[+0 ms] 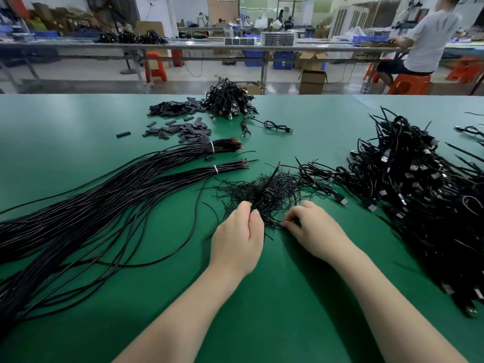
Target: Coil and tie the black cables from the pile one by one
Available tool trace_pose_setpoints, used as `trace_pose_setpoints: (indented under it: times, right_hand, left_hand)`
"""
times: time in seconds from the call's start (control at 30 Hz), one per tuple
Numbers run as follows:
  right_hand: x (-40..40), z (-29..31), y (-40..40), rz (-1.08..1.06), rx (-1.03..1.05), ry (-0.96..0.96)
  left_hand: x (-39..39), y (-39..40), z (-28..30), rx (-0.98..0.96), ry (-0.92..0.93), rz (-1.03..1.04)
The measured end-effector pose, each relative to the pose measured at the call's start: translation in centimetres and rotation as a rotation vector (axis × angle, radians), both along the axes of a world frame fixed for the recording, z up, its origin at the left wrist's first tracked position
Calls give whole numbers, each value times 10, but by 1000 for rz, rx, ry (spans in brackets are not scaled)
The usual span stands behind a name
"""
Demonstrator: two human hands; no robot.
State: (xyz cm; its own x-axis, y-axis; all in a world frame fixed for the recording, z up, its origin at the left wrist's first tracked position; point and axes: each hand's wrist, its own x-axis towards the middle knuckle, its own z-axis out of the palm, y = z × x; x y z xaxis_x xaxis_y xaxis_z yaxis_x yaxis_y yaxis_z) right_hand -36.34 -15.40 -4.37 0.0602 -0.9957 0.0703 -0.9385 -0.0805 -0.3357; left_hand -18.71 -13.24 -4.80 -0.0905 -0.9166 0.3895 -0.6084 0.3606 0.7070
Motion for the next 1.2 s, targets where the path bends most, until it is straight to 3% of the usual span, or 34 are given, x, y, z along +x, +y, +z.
trace_pose_setpoints:
  times: [0.07,0.17,0.27,0.47,0.73,0.97,1.2]
  right_hand:
    - [0,-1,1,9,-36,4]
    - [2,2,7,8,-91,-144]
    - [10,0,11,-12,-98,-89]
    - [16,0,13,-113,-116,-186]
    - [-1,14,10,-184,-81,-466]
    - [-5,15,10,-242,-170,-474]
    - [-3,21,8,-205,-271,-734]
  left_hand:
    - [-1,0,1,-4,-25,-7]
    - [-4,-1,1,-24,-70,20]
    - [-4,0,-1,-75,-112,55]
    - [-3,8,4,-239,-148,68]
    - [2,1,2,3,-29,153]
    - [2,5,5,-63,-43,98]
    - [-1,4,7,-68,-87,119]
